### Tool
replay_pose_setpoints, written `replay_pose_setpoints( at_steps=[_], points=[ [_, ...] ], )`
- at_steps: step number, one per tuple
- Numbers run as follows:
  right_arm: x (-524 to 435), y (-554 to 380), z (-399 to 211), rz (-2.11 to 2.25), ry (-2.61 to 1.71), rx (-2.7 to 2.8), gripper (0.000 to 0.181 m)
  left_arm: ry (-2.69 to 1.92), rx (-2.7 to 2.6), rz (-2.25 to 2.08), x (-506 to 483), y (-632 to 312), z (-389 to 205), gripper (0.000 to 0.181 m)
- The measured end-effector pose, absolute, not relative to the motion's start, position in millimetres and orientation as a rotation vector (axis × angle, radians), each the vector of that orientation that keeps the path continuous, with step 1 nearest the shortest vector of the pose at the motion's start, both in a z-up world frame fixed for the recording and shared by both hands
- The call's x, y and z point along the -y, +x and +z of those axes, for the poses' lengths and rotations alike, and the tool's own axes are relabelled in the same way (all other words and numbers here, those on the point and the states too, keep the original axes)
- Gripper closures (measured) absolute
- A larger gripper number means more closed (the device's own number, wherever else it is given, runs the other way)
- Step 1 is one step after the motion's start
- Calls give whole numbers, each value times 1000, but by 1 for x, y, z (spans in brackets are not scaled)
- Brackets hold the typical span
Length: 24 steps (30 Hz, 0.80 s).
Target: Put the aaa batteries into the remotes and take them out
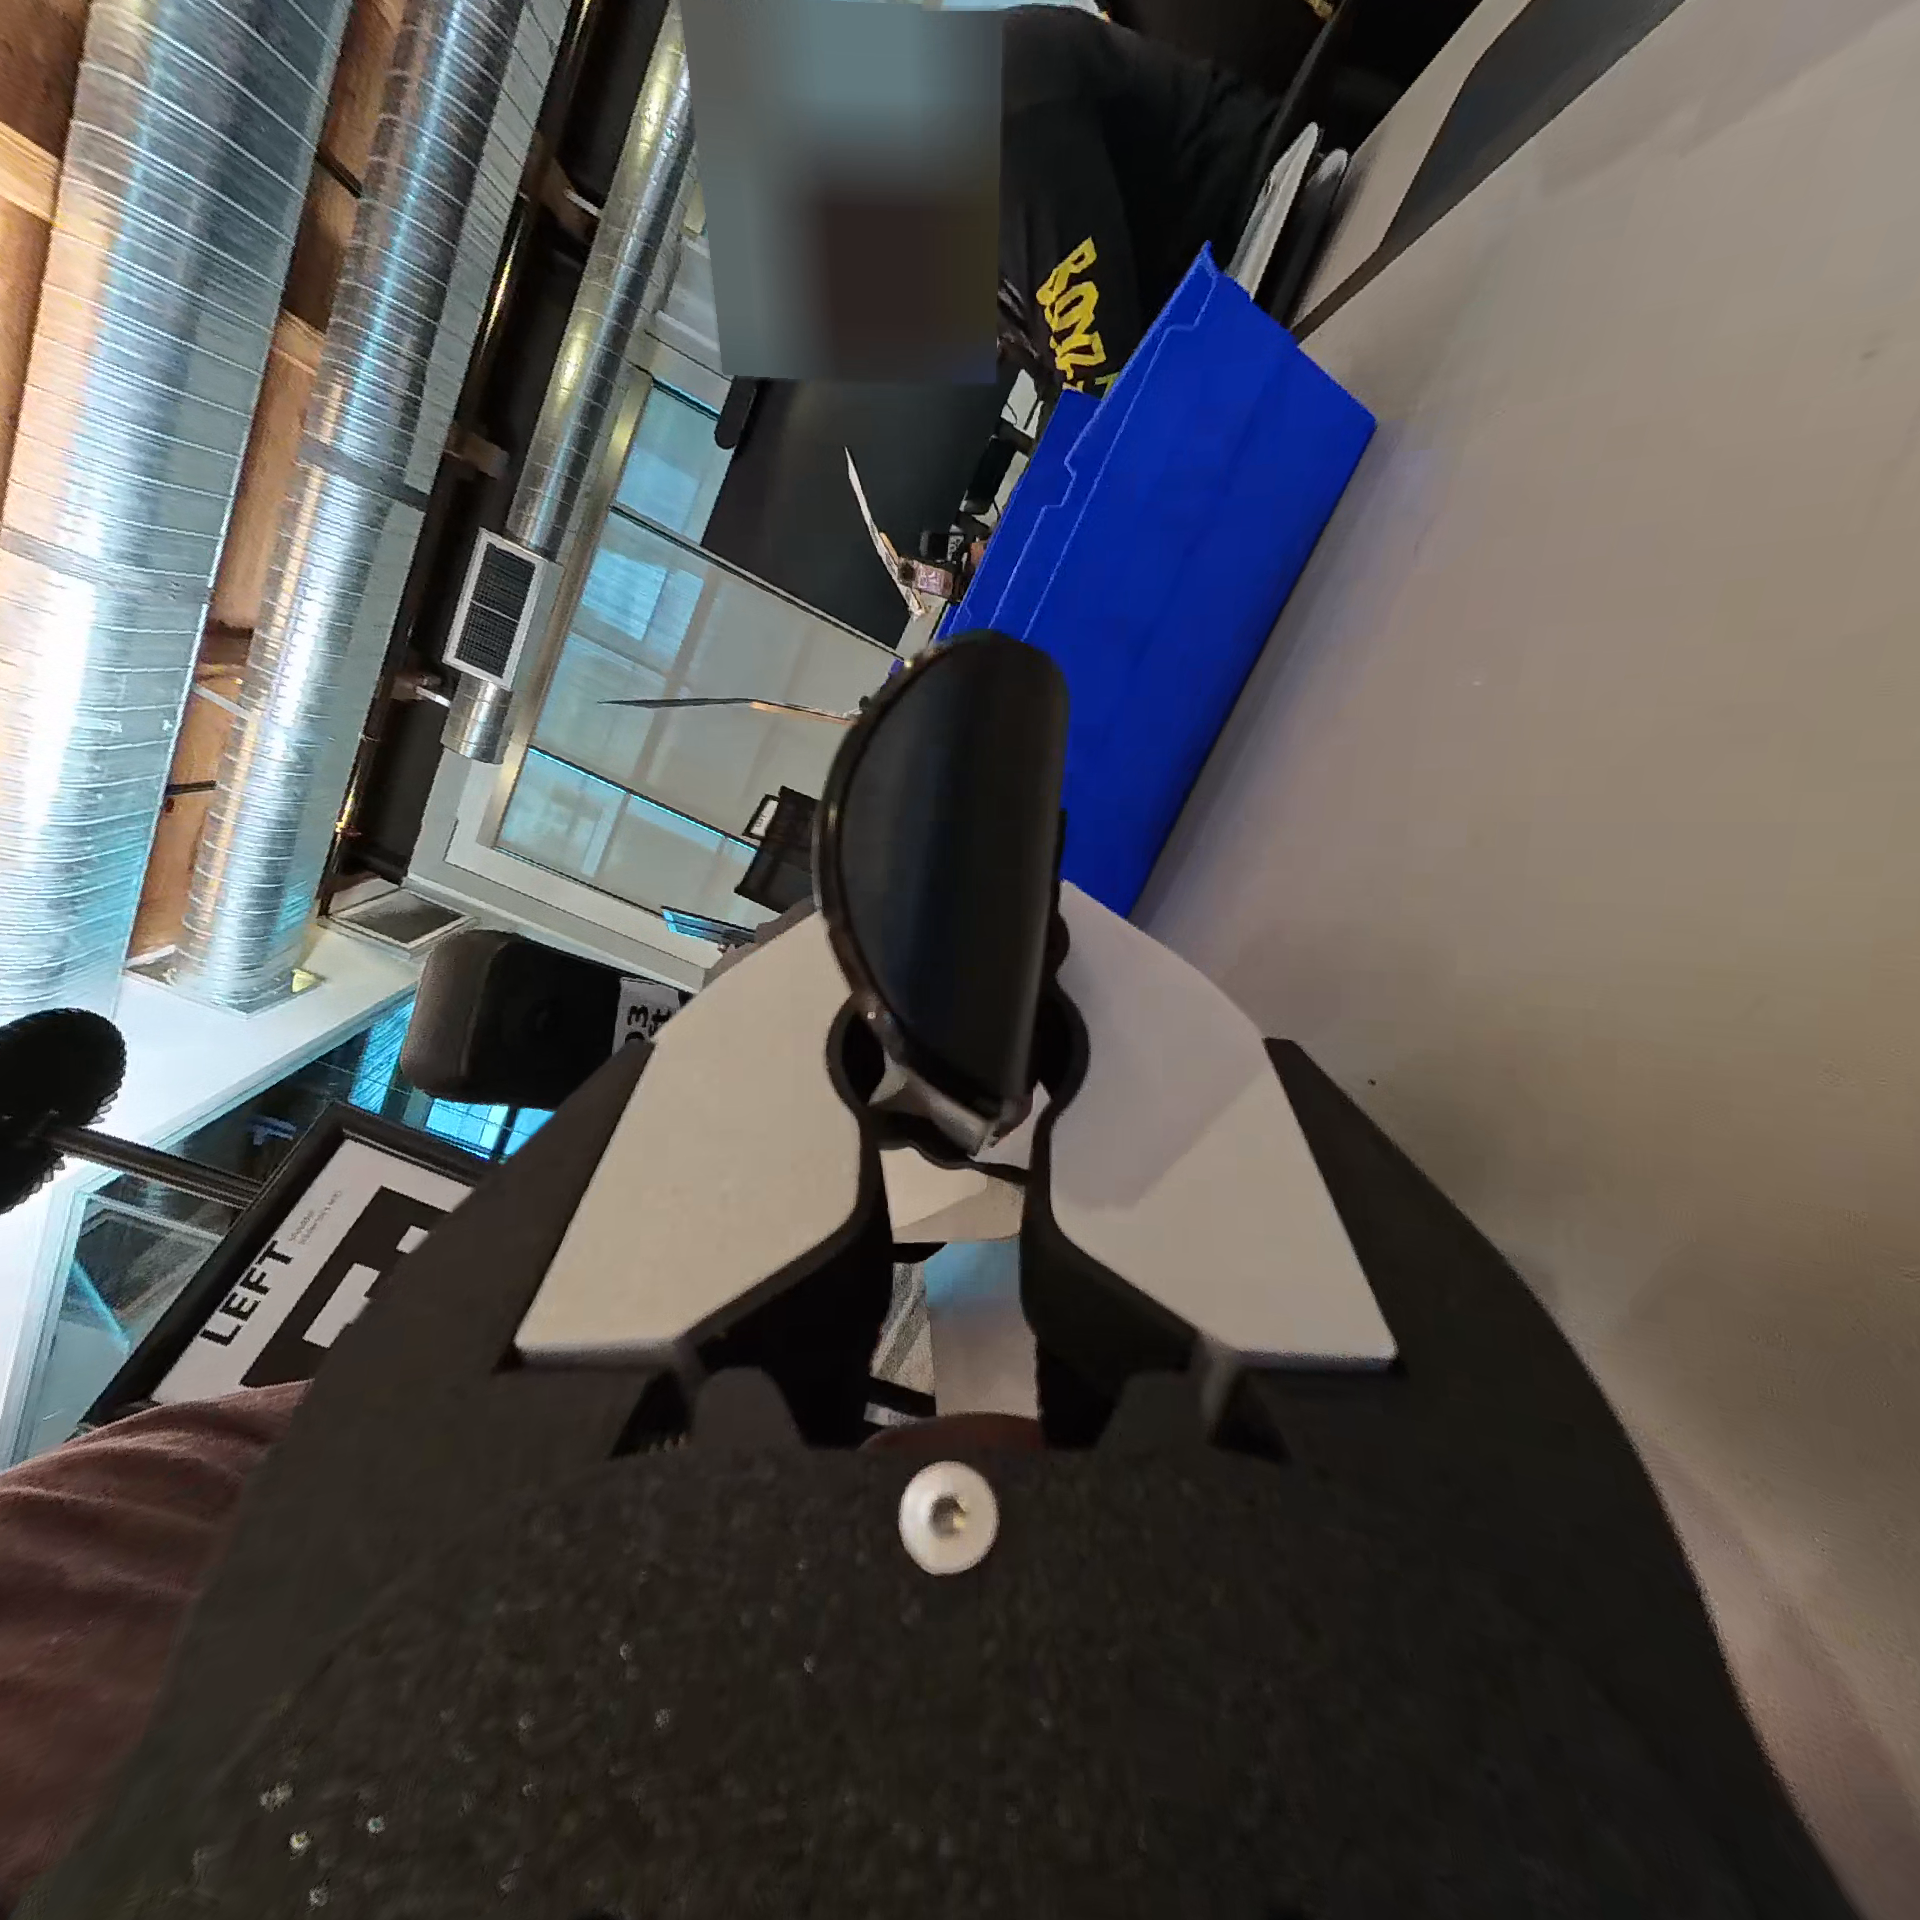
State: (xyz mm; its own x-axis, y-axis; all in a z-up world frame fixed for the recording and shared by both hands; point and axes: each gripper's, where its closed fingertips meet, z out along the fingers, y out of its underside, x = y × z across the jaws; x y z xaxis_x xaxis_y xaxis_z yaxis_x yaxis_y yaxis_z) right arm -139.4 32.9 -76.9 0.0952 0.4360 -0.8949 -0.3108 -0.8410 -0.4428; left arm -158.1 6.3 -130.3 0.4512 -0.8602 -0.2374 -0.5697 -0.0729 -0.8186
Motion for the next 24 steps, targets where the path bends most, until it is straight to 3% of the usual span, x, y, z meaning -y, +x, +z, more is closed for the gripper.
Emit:
replay_pose_setpoints(
  at_steps=[7,19,24],
  points=[
    [-32,-141,-74,1833,-1812,75,156,-1873,-1245,-436,-7,-156,-143,112],
    [-30,-145,-73,1781,-1853,160,153,-1893,-1240,-406,-9,-160,-137,121],
    [-55,-106,-83,1292,-1912,302,110,-1974,-1161,-449,-16,-171,-140,121]
  ],
)
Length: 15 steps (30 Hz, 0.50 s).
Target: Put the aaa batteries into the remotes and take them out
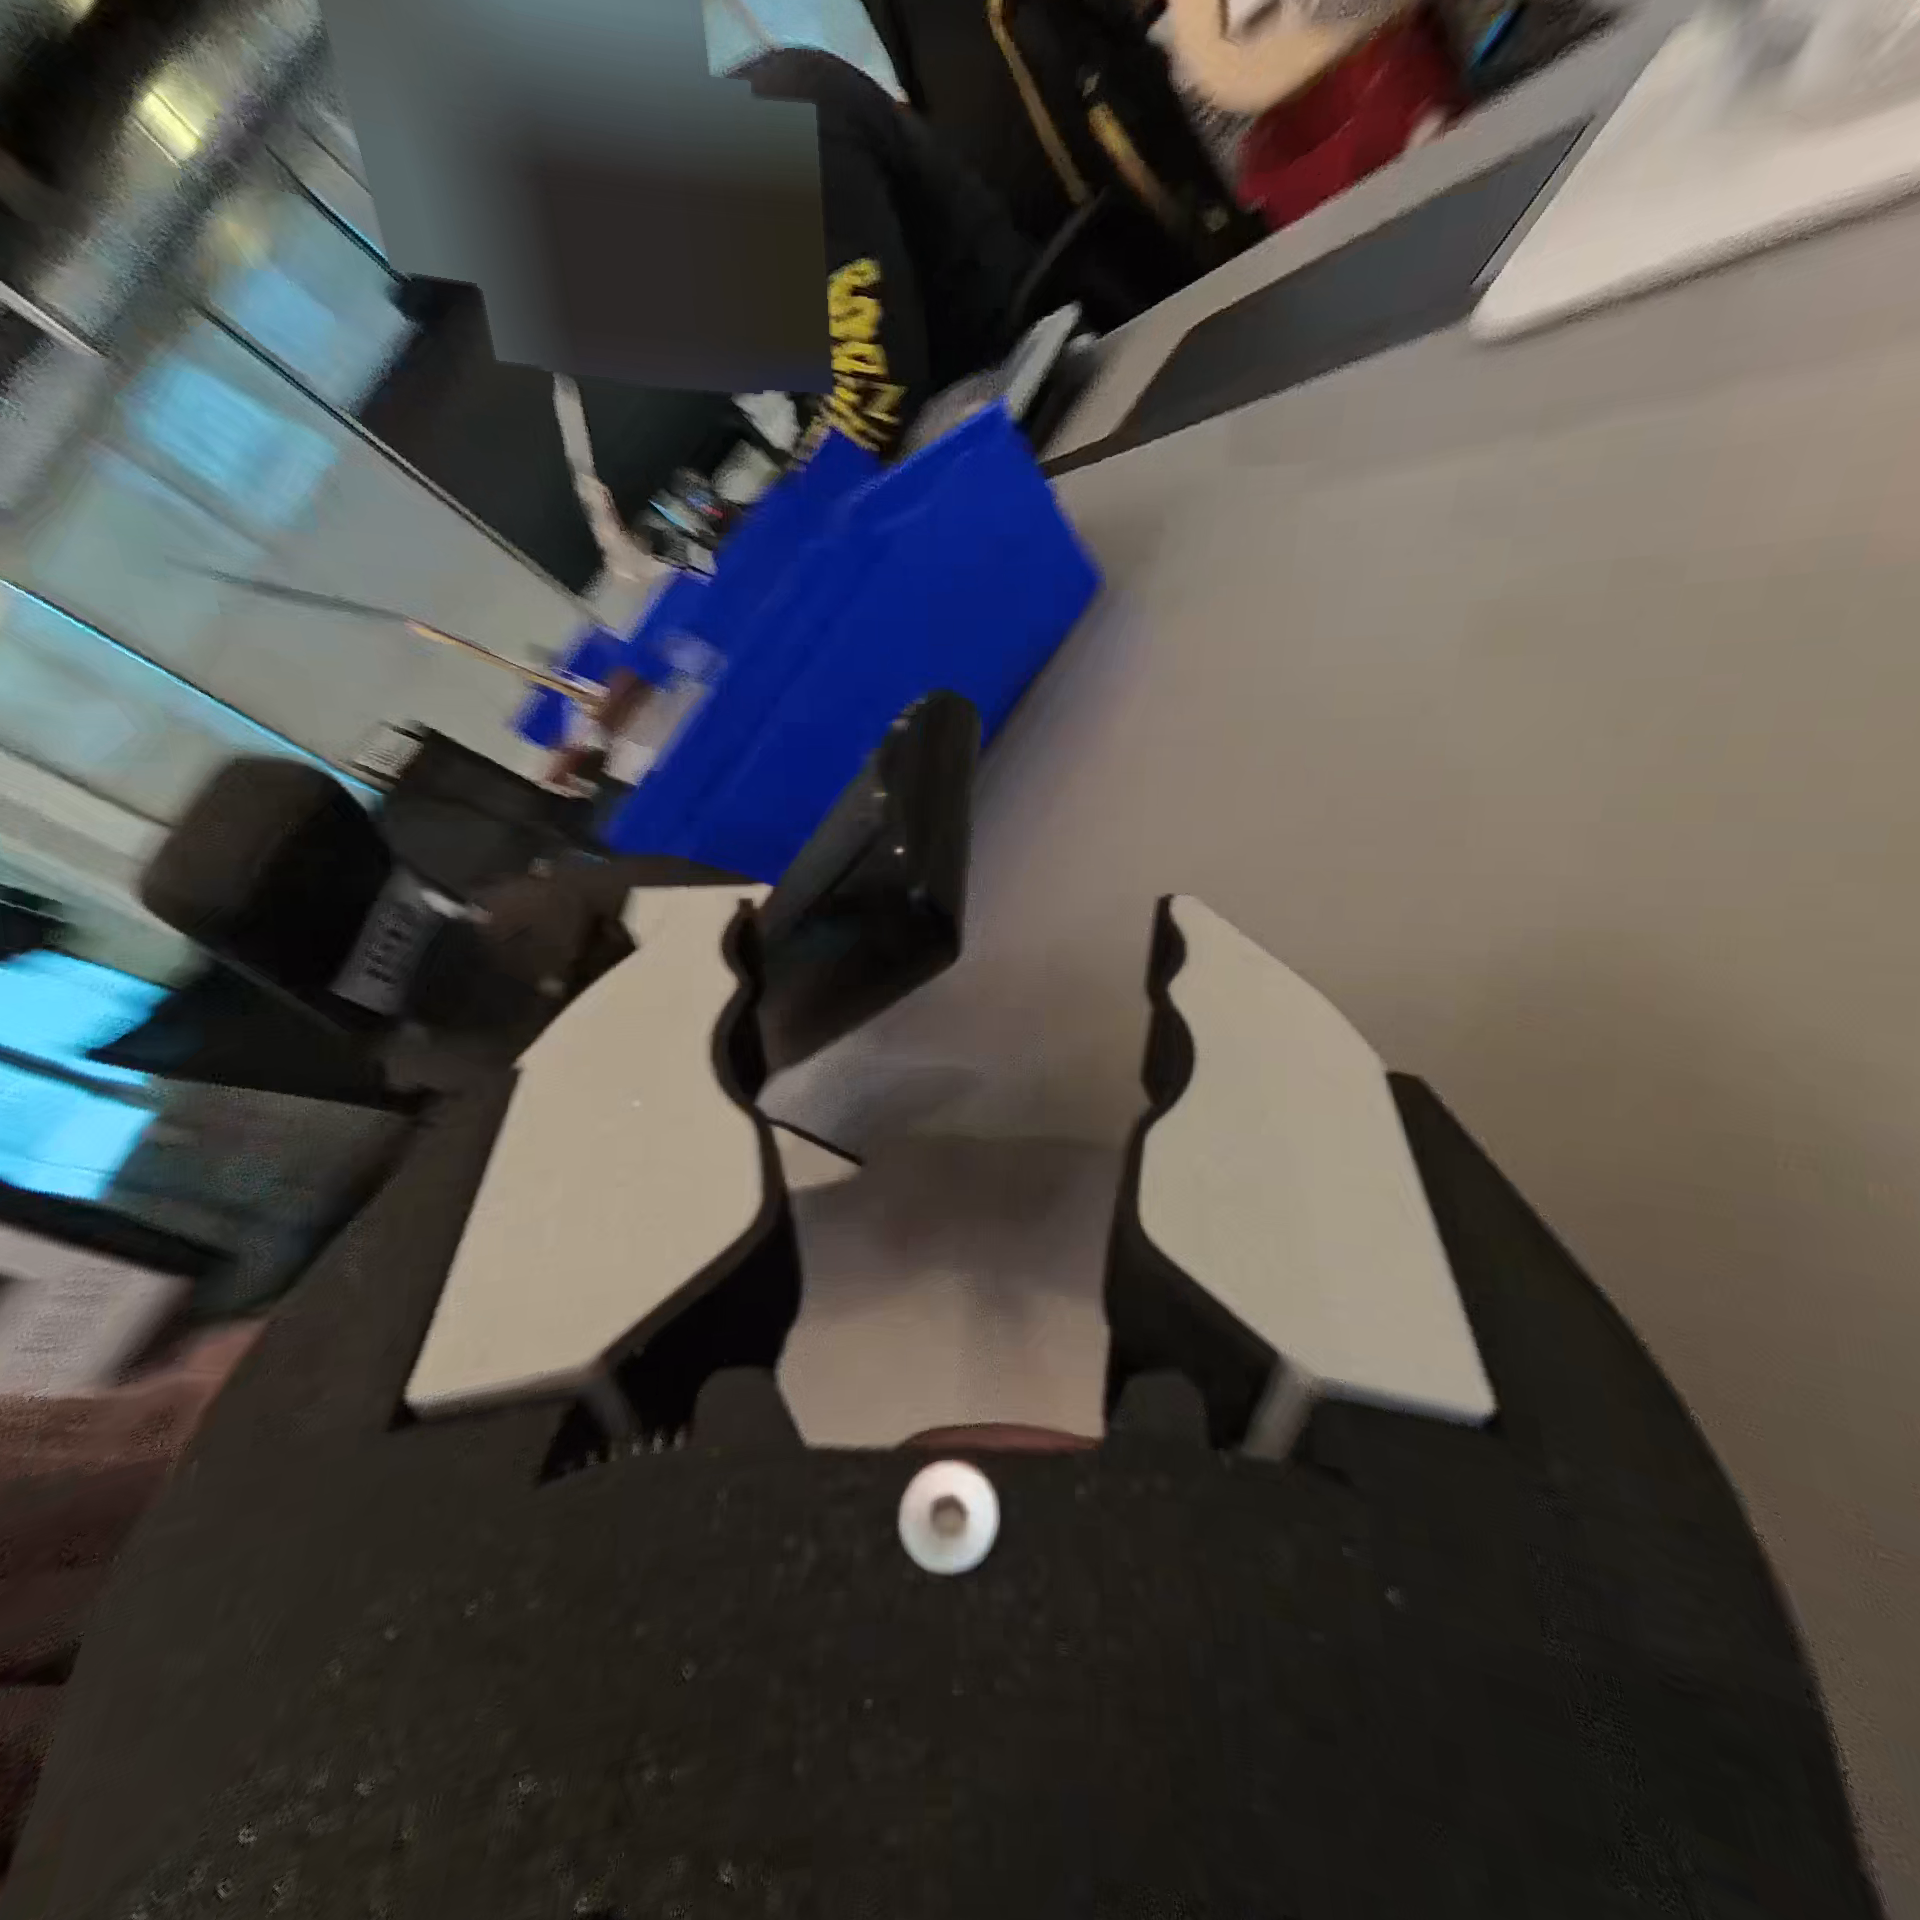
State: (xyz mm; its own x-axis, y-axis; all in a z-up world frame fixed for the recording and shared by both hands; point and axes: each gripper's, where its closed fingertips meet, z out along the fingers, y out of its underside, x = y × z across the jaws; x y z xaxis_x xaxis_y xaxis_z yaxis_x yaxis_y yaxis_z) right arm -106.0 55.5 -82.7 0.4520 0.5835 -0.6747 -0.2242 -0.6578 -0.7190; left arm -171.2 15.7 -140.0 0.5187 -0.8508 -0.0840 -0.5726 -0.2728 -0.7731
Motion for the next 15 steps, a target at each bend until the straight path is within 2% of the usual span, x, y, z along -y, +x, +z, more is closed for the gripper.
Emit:
replay_pose_setpoints(
  at_steps=[4,7,15],
  points=[
    [-51,-118,-78,725,-1880,646,69,-2009,-1153,-443,-17,-172,-144,121],
    [-51,-132,-95,573,-1934,673,53,-2008,-1172,-416,-15,-167,-145,121],
    [-51,-136,-107,691,-1930,555,56,-2005,-1138,-429,-12,-162,-142,121]
  ],
)
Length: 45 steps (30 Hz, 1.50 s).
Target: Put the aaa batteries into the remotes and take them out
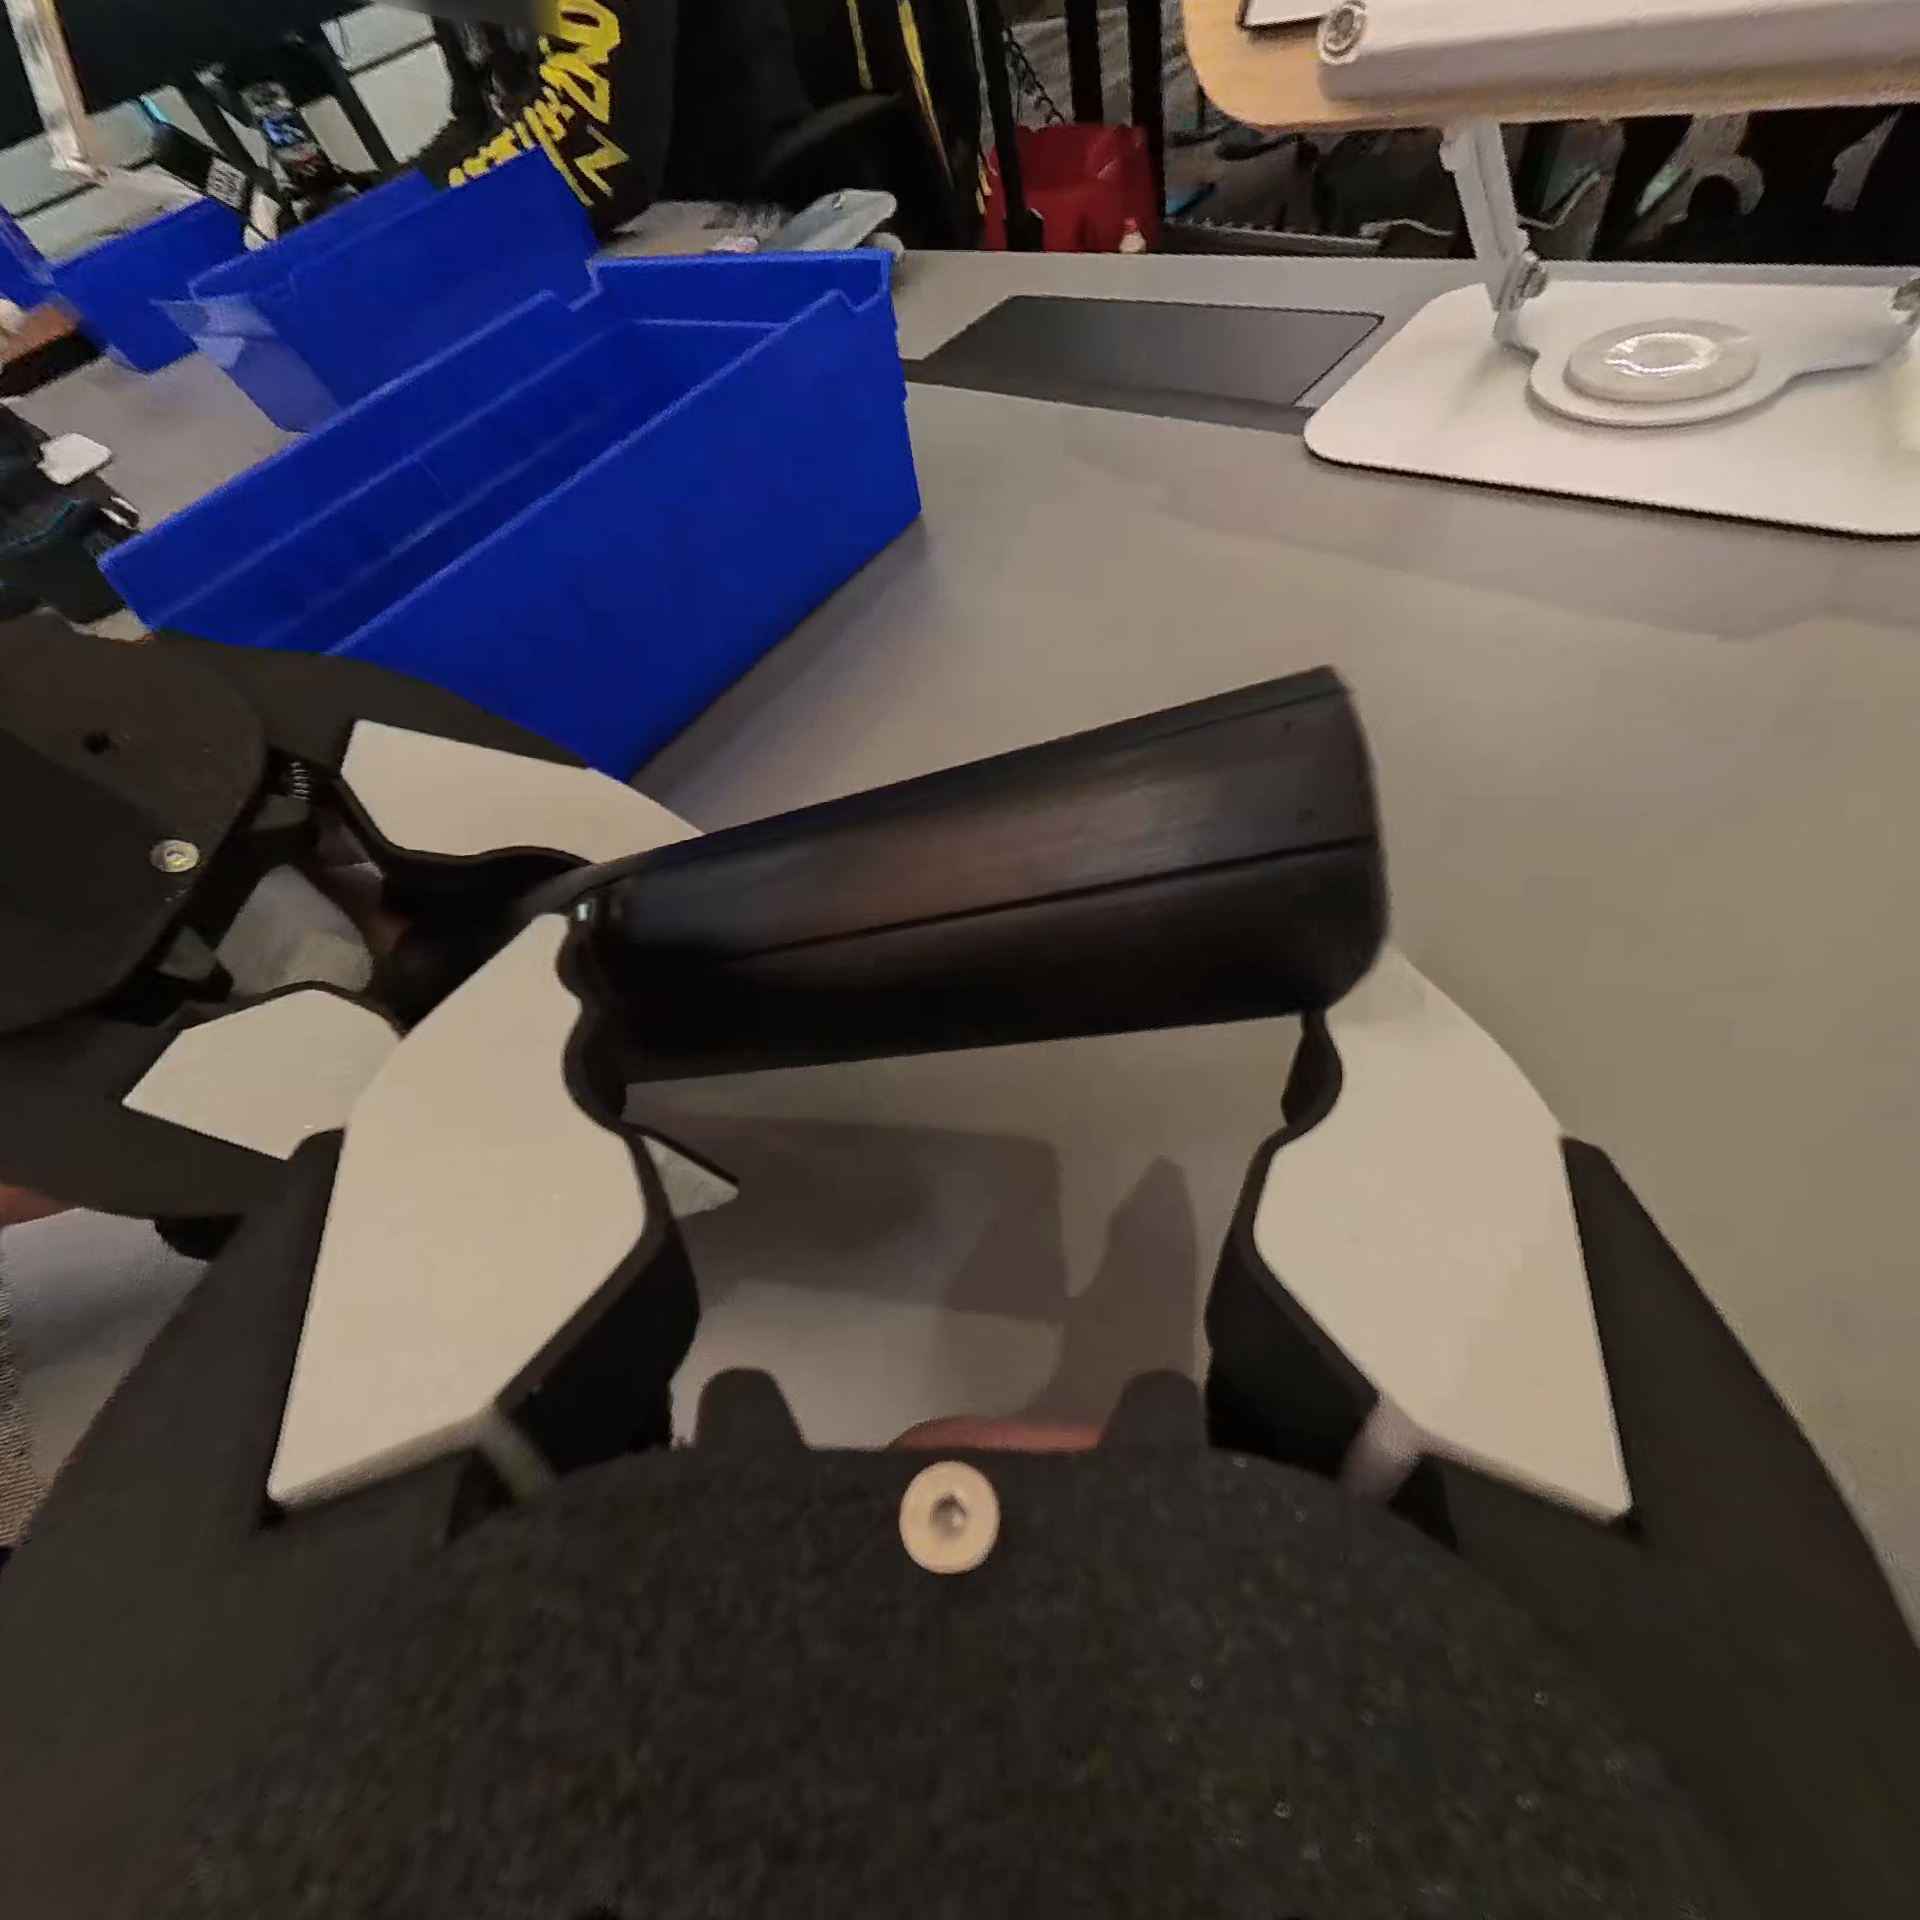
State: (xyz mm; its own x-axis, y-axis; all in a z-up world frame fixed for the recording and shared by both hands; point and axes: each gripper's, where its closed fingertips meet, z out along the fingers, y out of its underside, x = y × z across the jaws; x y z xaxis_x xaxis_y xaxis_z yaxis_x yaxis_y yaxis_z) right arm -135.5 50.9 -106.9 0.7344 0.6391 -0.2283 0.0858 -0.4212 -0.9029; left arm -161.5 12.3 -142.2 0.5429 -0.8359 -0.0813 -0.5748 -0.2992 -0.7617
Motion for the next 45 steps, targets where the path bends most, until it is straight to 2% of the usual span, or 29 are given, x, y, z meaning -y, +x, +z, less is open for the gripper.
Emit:
replay_pose_setpoints(
  at_steps=[1,5,10,14,30,35,45],
  points=[
    [-49,-138,-106,717,-1922,546,58,-1999,-1142,-445,-10,-158,-141,121],
    [-43,-144,-103,845,-1912,504,87,-2002,-1158,-418,-8,-154,-142,121],
    [-33,-154,-103,964,-1928,531,111,-2021,-1163,-431,-7,-156,-146,121],
    [-29,-158,-98,1036,-1915,534,120,-2013,-1161,-447,-7,-155,-143,121],
    [-27,-158,-101,1144,-1917,525,125,-2029,-1163,-442,-8,-156,-147,121],
    [-26,-156,-105,1043,-1928,566,117,-2031,-1155,-439,-9,-157,-147,121],
    [-22,-159,-105,1101,-1923,553,129,-2029,-1161,-434,-9,-157,-149,120]
  ],
)
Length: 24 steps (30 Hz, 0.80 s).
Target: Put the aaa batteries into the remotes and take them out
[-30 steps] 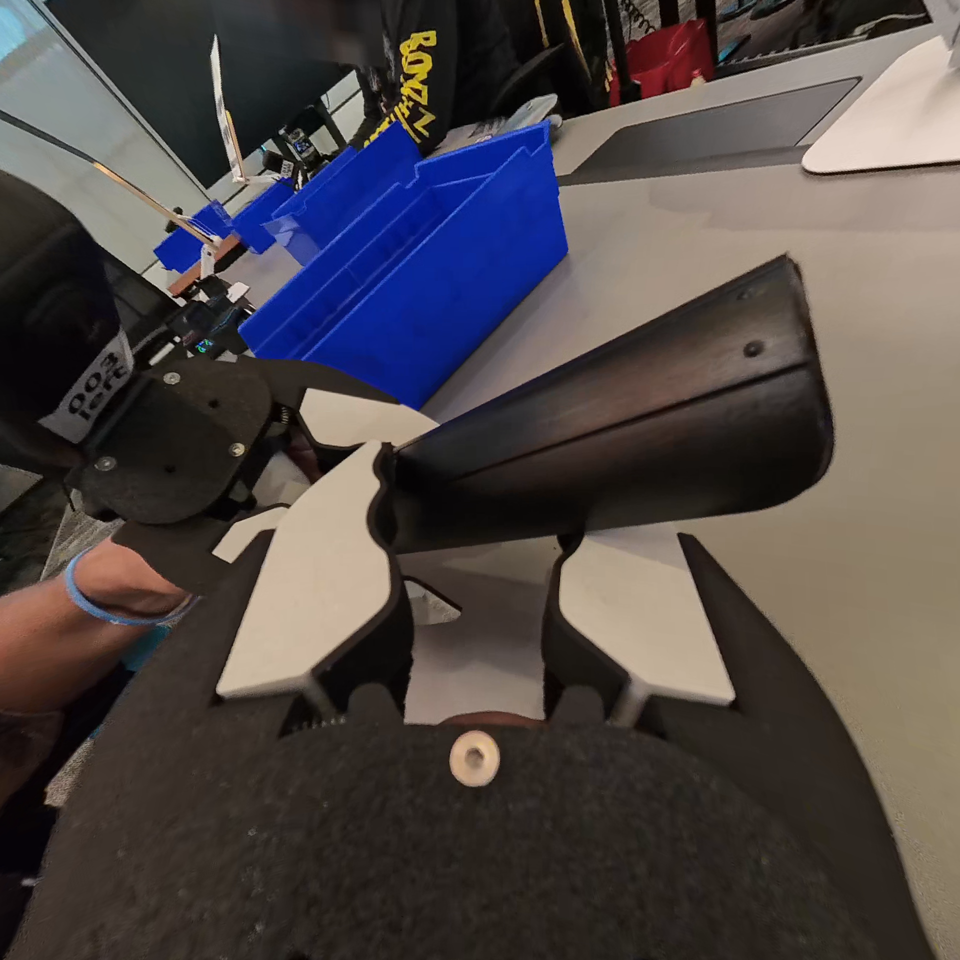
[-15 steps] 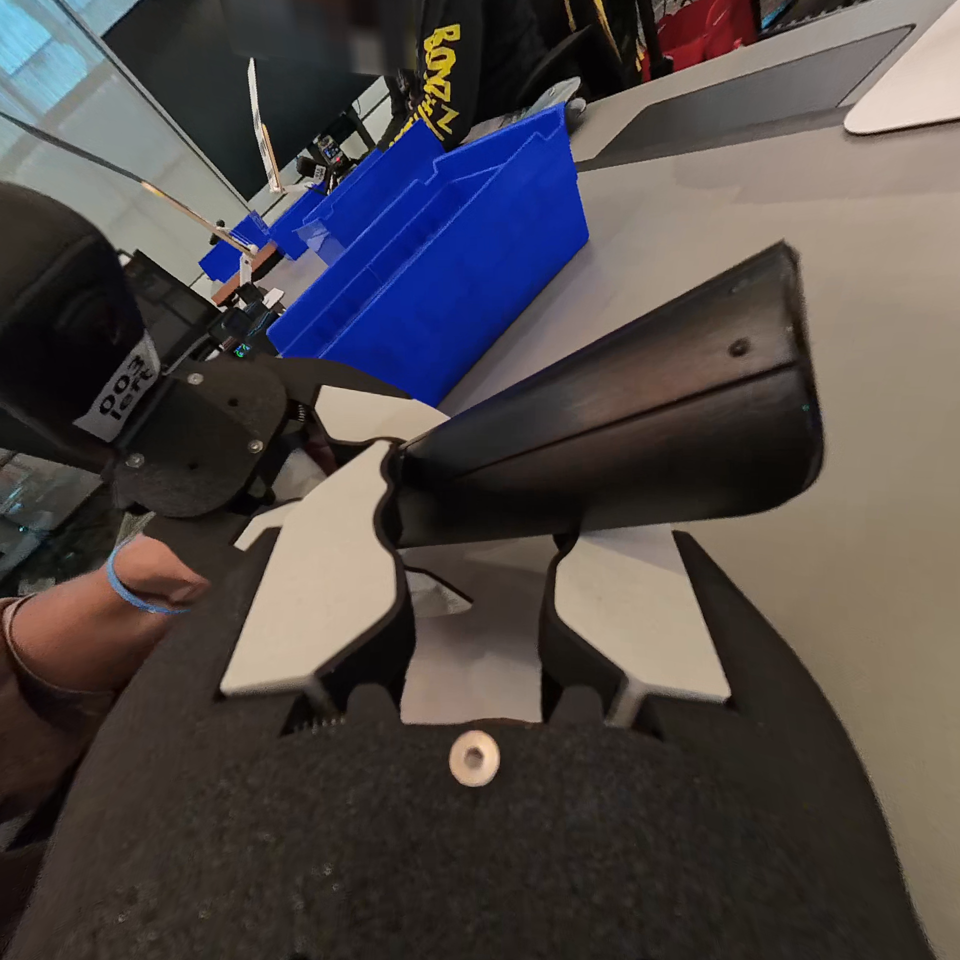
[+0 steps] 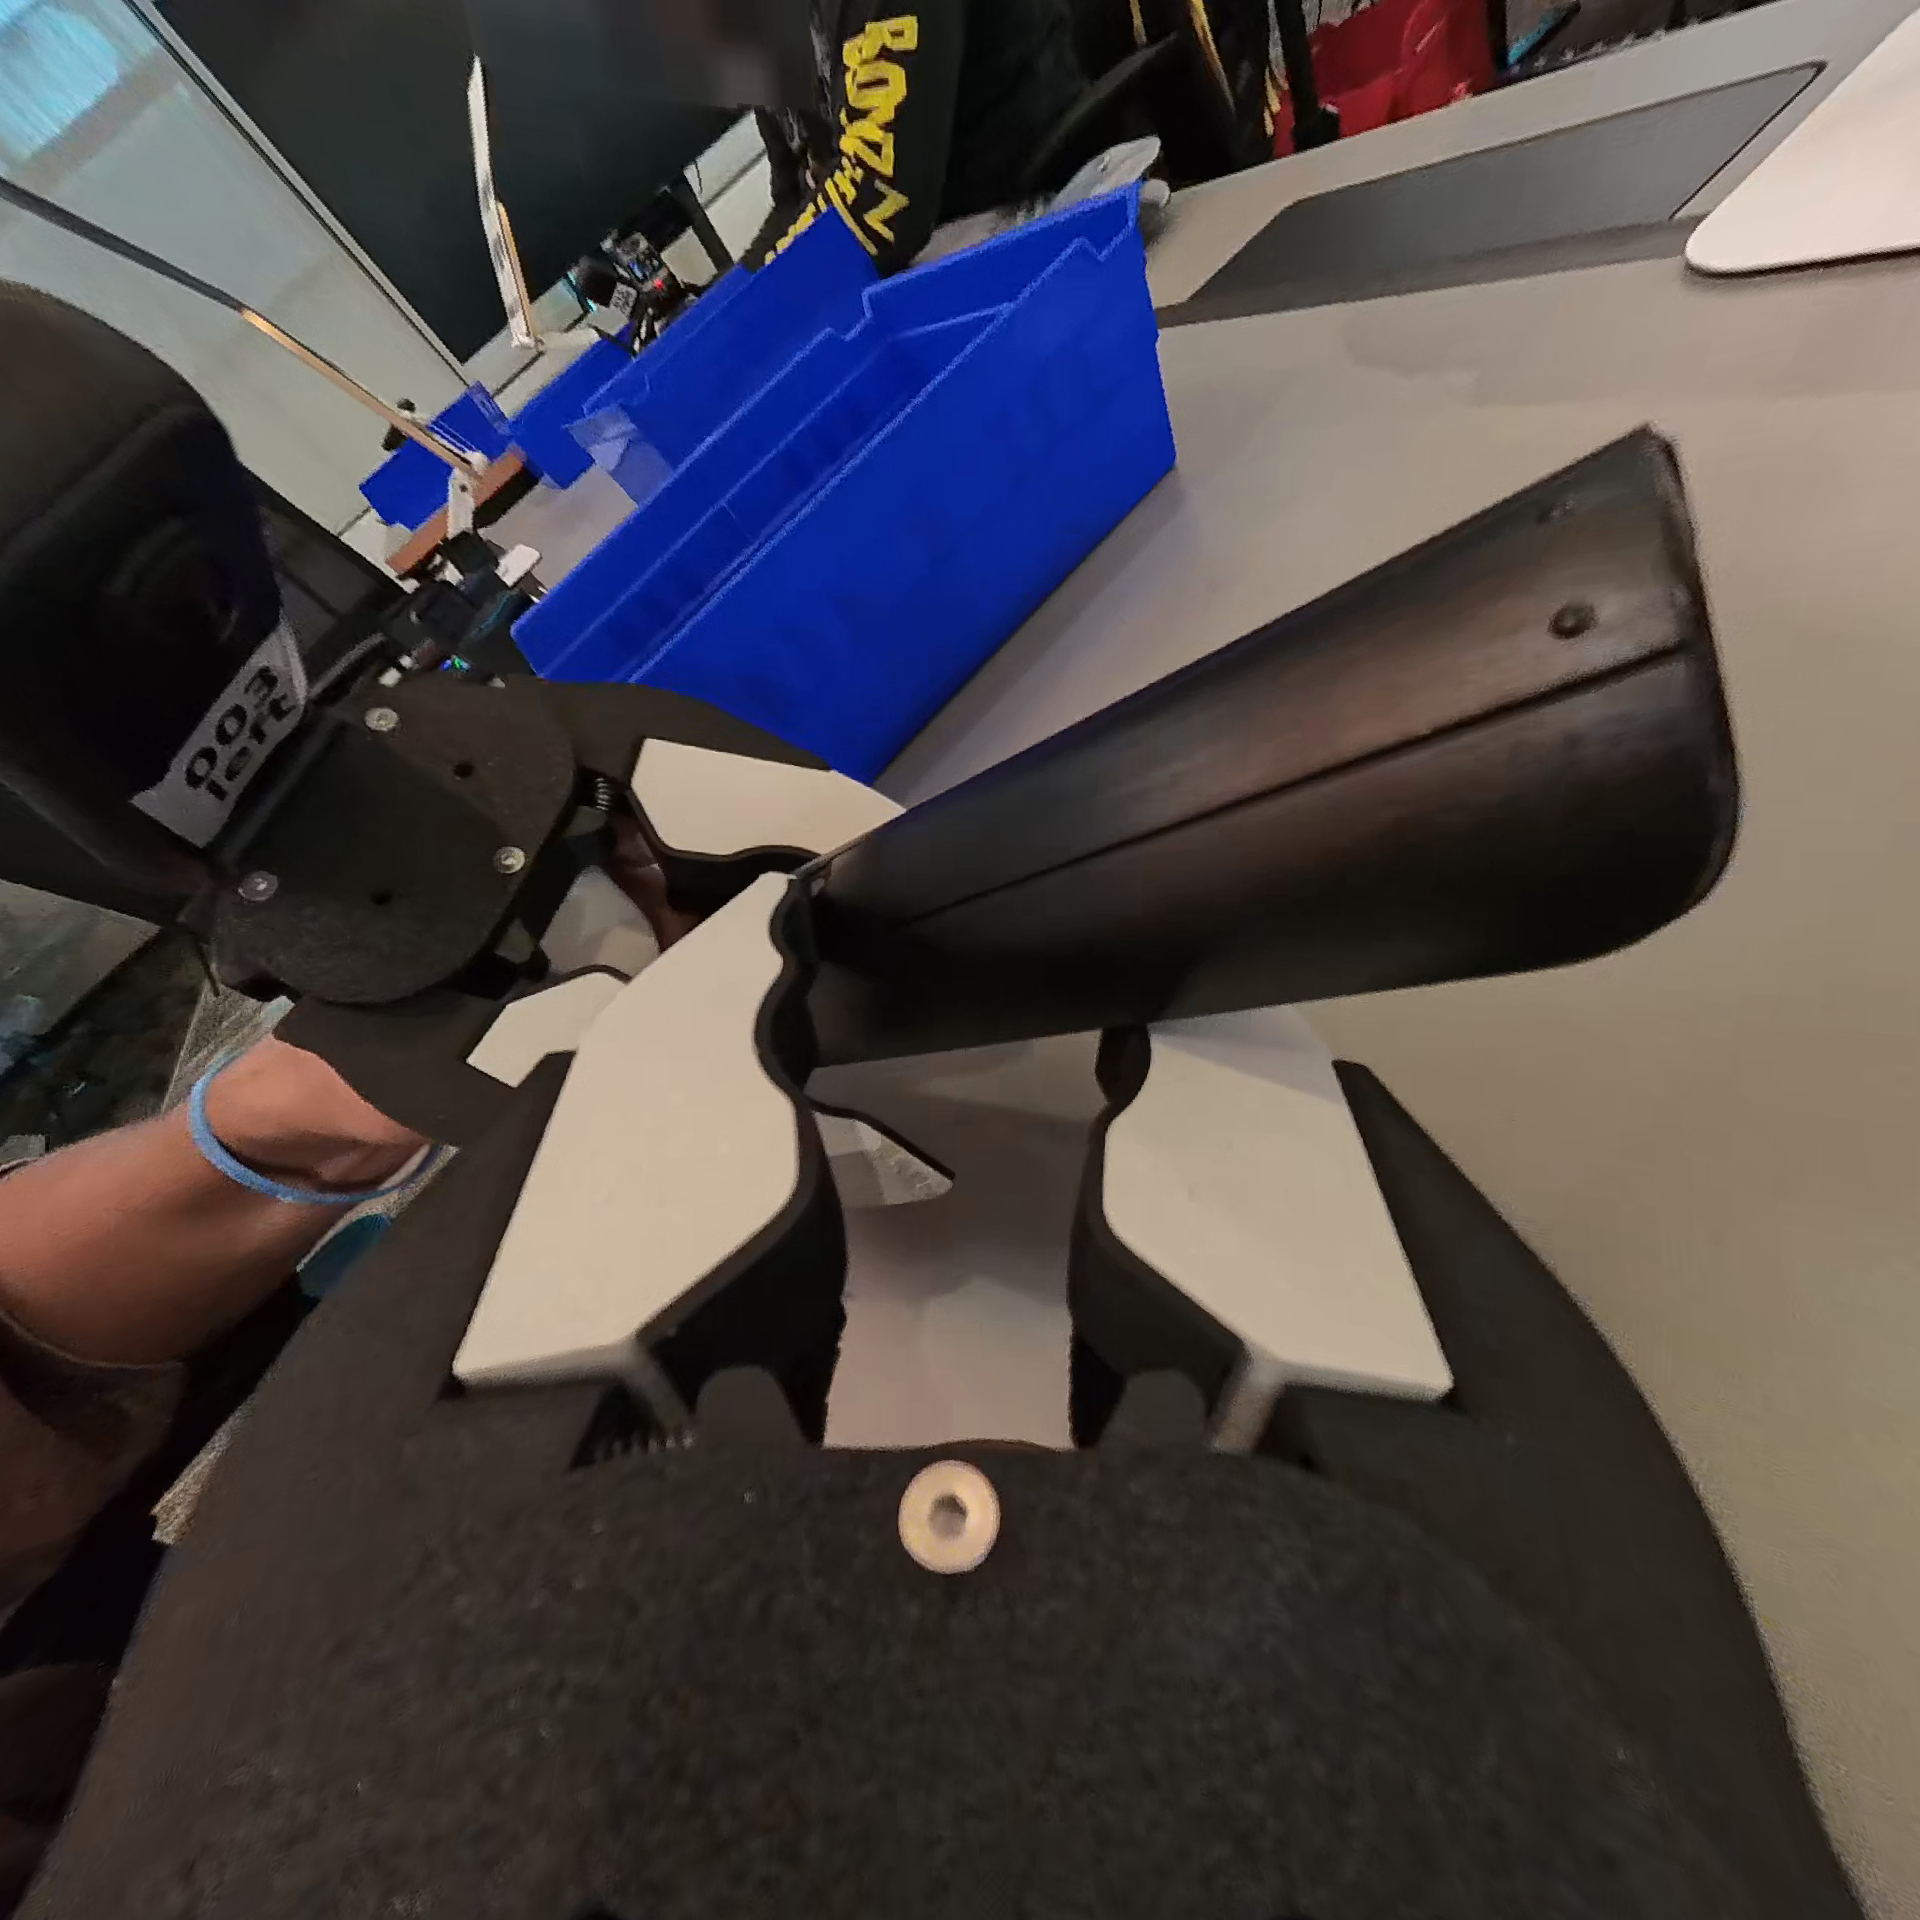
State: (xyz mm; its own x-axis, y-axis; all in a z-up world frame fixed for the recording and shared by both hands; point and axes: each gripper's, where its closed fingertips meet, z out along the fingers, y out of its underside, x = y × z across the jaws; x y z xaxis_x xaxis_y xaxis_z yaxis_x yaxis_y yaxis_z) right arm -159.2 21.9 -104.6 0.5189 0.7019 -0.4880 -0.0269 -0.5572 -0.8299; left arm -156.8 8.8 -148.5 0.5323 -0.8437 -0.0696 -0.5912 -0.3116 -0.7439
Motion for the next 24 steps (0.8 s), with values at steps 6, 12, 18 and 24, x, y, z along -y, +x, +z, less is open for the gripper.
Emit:
replay_pose_setpoints(
  at_steps=[6,12,18,24],
  points=[
    [-23,-159,-105,1150,-1926,523,130,-2019,-1159,-431,-10,-157,-148,120],
    [-23,-160,-103,1206,-1916,497,131,-2006,-1155,-437,-10,-156,-144,121],
    [-25,-158,-106,1242,-1931,473,132,-2020,-1149,-447,-11,-154,-148,121],
    [-23,-155,-110,1283,-1906,587,125,-2023,-1161,-466,-11,-160,-149,121]
  ],
)
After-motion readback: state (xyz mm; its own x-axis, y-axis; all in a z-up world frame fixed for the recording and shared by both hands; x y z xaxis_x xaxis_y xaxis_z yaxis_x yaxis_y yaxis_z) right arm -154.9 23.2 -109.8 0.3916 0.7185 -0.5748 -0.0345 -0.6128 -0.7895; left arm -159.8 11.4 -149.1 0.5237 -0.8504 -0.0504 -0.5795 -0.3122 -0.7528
